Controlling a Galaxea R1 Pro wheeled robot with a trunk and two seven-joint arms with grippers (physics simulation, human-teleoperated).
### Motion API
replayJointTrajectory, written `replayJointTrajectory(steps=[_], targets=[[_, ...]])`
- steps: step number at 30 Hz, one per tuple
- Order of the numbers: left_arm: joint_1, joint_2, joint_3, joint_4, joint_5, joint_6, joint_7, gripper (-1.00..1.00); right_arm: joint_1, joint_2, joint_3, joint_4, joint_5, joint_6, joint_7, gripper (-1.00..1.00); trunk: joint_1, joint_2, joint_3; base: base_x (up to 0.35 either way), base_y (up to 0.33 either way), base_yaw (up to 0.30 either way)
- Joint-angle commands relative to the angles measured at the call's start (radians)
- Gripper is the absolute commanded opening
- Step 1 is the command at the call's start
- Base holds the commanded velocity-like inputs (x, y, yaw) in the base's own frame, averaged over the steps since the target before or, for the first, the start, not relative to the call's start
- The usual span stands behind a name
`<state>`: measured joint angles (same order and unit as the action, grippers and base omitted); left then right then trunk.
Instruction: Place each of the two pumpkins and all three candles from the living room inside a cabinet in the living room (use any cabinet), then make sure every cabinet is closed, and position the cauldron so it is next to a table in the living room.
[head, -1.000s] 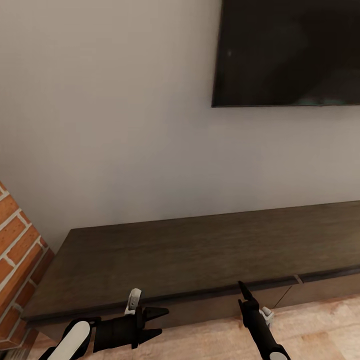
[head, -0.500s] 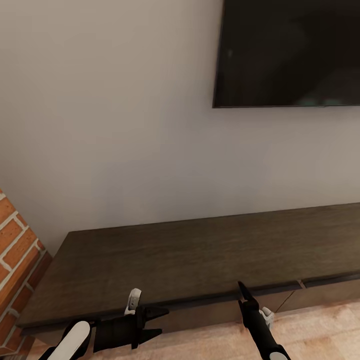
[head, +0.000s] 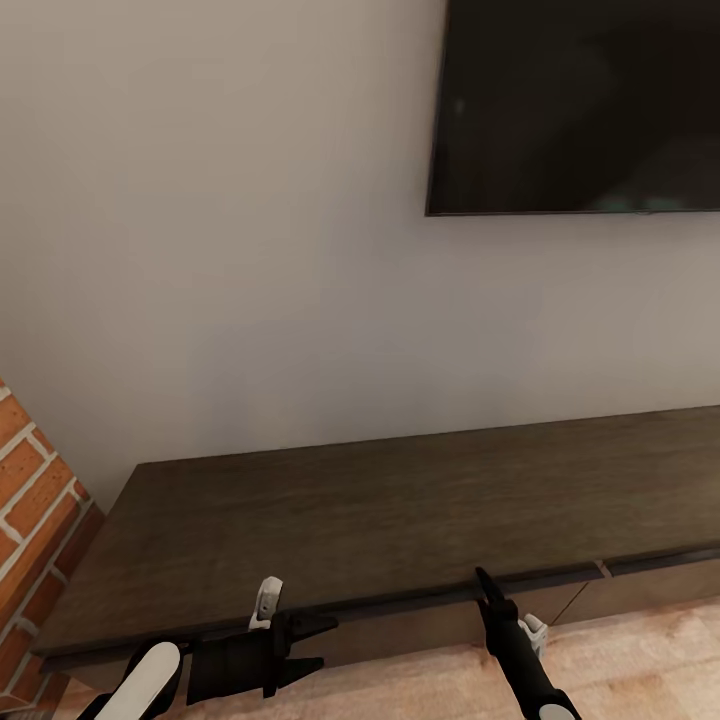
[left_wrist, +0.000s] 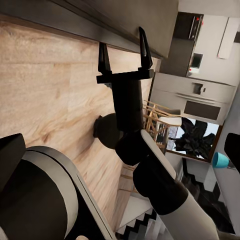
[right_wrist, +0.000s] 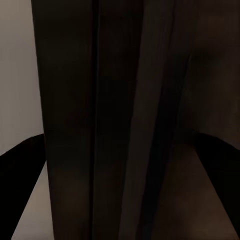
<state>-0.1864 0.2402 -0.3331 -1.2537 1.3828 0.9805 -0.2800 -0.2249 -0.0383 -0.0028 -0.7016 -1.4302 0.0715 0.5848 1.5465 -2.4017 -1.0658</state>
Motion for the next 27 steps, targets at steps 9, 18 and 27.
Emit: replayJointTrajectory(steps=[9,18,27], targets=[[-0.001,0.001,-0.001,0.0,-0.007,0.0,-0.008,1.0,-0.001,0.0,0.0,0.0,-0.012,0.008,0.004,-1.0,0.0,0.0,-0.001,-0.038,0.0,0.0],[-0.001,0.001,-0.001,0.0,-0.007,0.0,-0.008,1.0,-0.001,0.0,0.0,0.0,-0.012,0.008,0.004,-1.0,0.0,0.0,-0.001,-0.018,0.0,0.0],[-0.001,0.001,-0.001,0.0,-0.007,0.0,-0.008,1.0,-0.002,0.0,0.0,0.0,-0.012,0.008,0.004,-1.0,0.0,0.0,-0.001,-0.058,0.0,0.0]])
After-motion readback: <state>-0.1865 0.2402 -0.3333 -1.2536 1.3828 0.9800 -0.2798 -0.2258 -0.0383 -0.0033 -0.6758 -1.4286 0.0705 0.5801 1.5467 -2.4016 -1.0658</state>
